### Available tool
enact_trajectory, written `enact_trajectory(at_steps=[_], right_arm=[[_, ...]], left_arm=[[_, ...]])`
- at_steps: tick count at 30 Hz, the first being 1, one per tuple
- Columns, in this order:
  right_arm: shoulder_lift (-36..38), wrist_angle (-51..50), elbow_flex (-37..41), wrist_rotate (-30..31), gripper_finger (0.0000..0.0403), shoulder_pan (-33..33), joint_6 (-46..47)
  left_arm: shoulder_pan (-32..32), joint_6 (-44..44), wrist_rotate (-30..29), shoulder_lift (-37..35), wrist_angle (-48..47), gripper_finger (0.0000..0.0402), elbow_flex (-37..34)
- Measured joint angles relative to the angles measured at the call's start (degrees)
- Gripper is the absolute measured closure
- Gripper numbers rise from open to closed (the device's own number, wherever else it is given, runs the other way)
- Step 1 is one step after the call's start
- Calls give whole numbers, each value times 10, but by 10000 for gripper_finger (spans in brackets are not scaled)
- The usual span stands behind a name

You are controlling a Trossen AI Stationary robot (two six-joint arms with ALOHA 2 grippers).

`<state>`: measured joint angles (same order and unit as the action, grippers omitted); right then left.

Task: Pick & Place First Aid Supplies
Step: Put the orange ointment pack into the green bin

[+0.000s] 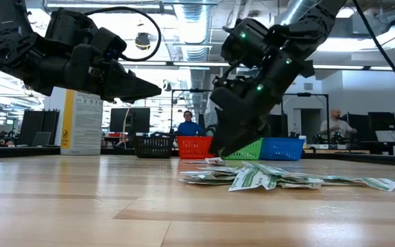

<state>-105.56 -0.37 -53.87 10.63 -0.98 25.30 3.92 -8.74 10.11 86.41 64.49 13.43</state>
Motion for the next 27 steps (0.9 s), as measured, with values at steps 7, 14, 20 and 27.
enact_trajectory(at_steps=[7,14,20,27], right_arm=[[-12,8,-1,19,116,11,21],[-65,26,-3,46,116,11,11],[-79,17,-4,73,117,14,10],[-74,13,-3,81,124,14,5]], left_arm=[[0,0,0,0,0,300,0],[0,0,0,0,0,300,0],[0,0,0,0,0,300,0],[0,0,0,0,0,300,0]])
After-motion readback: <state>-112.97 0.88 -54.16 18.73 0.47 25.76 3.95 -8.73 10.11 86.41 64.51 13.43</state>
